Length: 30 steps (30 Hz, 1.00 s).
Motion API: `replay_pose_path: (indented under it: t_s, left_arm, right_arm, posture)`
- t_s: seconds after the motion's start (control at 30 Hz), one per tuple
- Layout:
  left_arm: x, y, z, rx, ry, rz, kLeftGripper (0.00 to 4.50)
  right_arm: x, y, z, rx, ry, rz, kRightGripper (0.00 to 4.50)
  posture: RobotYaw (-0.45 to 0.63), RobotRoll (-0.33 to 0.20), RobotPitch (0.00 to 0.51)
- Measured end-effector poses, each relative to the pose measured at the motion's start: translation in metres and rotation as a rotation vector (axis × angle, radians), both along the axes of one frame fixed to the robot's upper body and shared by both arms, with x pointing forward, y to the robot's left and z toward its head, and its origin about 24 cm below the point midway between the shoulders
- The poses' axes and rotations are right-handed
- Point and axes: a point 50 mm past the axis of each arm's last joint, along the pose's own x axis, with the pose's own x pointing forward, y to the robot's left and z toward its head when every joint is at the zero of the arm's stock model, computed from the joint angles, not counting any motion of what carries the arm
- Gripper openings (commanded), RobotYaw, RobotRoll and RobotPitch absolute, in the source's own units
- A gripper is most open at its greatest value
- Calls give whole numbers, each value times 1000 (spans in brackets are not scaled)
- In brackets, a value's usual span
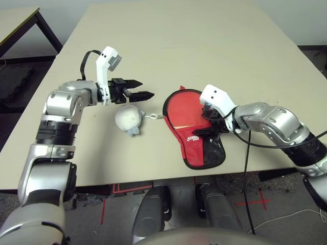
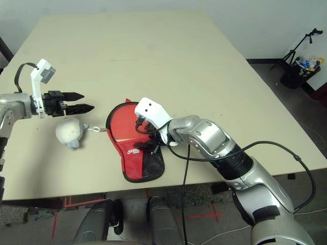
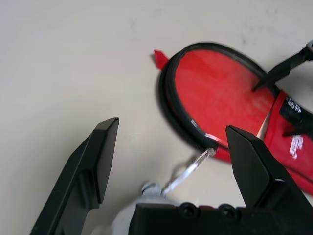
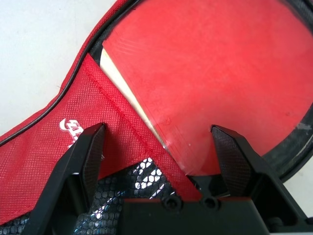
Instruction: Store the ping-pong paddle in its case and zip it.
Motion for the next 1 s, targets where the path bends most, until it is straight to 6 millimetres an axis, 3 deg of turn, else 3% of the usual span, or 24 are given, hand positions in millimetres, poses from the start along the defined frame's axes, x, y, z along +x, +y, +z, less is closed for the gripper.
replay_pose_path:
  t_s: [0.3, 0.43, 1.0]
  left_arm:
    - [-10, 24, 4, 138, 81, 29, 4500]
    - [-16, 30, -4, 184, 150, 31, 4500]
    - [-30, 27, -34, 287, 321, -18, 4500]
  right_arm:
    - [7, 8, -2, -2, -11, 27, 4464]
    - [9, 10, -3, -4, -14, 32, 4464]
    - [12, 12, -2, -8, -21, 34, 4464]
  posture:
    - [-8, 0, 128]
    - [-8, 0, 128]
    - [-30, 0, 125]
